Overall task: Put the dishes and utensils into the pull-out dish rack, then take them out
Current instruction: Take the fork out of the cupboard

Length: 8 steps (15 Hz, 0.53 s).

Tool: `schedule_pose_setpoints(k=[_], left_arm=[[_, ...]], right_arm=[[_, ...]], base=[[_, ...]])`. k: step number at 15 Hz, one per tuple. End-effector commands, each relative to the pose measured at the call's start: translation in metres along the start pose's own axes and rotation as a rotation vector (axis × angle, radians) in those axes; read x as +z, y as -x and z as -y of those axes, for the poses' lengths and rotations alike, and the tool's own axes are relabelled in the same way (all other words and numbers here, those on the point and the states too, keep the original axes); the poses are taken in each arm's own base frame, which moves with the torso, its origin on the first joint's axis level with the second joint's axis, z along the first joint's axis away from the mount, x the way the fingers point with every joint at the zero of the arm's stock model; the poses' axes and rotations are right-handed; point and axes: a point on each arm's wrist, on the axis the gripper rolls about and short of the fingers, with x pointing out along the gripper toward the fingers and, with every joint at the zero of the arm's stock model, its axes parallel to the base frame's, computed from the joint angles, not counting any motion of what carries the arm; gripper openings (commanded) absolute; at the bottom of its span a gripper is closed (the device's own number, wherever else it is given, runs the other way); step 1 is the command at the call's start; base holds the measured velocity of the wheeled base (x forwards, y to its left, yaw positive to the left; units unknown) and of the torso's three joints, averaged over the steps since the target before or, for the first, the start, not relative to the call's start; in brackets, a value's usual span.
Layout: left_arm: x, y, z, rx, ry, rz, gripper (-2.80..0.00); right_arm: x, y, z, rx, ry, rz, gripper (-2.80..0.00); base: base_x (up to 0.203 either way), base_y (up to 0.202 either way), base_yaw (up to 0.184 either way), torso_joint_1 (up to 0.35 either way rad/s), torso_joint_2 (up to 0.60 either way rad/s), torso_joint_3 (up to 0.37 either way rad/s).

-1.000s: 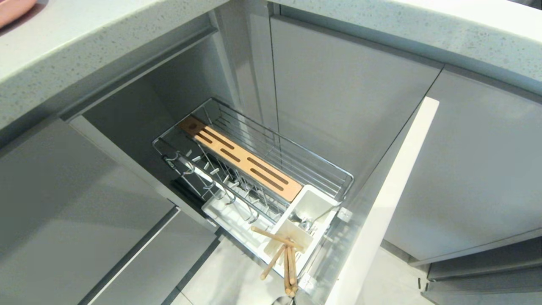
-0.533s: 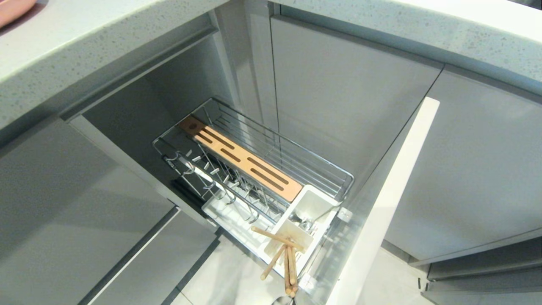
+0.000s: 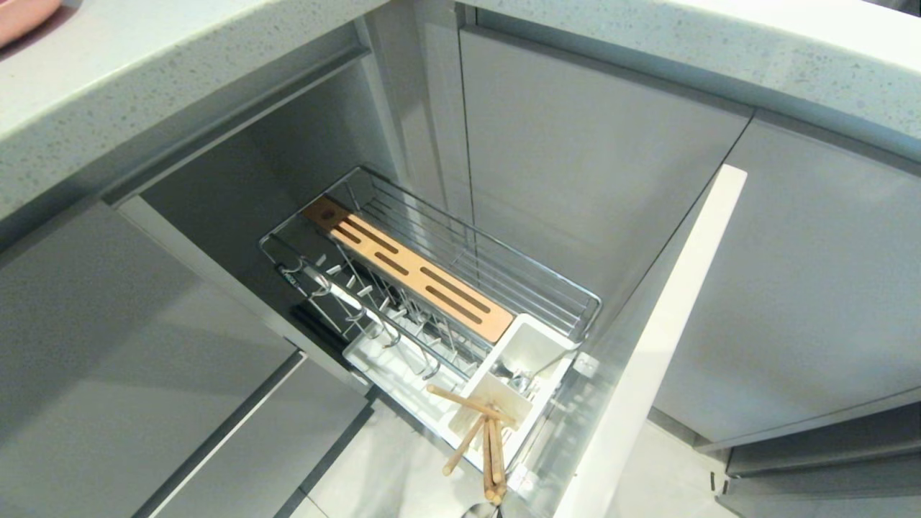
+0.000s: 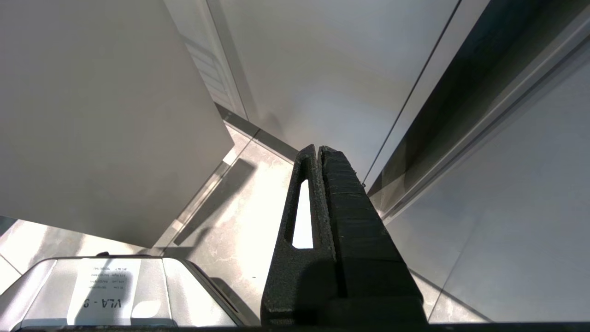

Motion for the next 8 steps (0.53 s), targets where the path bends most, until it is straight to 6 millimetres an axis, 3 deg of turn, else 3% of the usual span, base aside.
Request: schedule_pose_setpoints(k=[1, 3, 4, 8], left_arm=[[-0.0001, 0.0005, 0.0, 0.002, 0.007, -0.002, -2.8], [-0.0003, 0.0005, -0.0002, 0.005, 0.005, -0.004, -2.8], [-0.0003, 0.0005, -0.0003, 0.005, 0.003, -0.003, 0.0], [-0.0002, -0.0002, -0.0007, 0.003, -0.001, 0.0, 0.0]], right_arm=[[-0.0004, -0.0001, 0.0, 0.001, 0.0, -0.001, -2.8], [-0.0004, -0.0001, 0.0, 0.001, 0.0, -0.001, -2.8], [-0.0003, -0.0001, 0.0, 0.001, 0.0, -0.001, -2.8], [-0.0004, -0.0001, 0.0, 0.001, 0.0, -0.001, -2.8]], base=[[0.0, 0.0, 0.0, 0.0, 0.0, 0.0], [0.0, 0.0, 0.0, 0.0, 0.0, 0.0], [0.0, 0.0, 0.0, 0.0, 0.0, 0.0], [0.0, 0.0, 0.0, 0.0, 0.0, 0.0]])
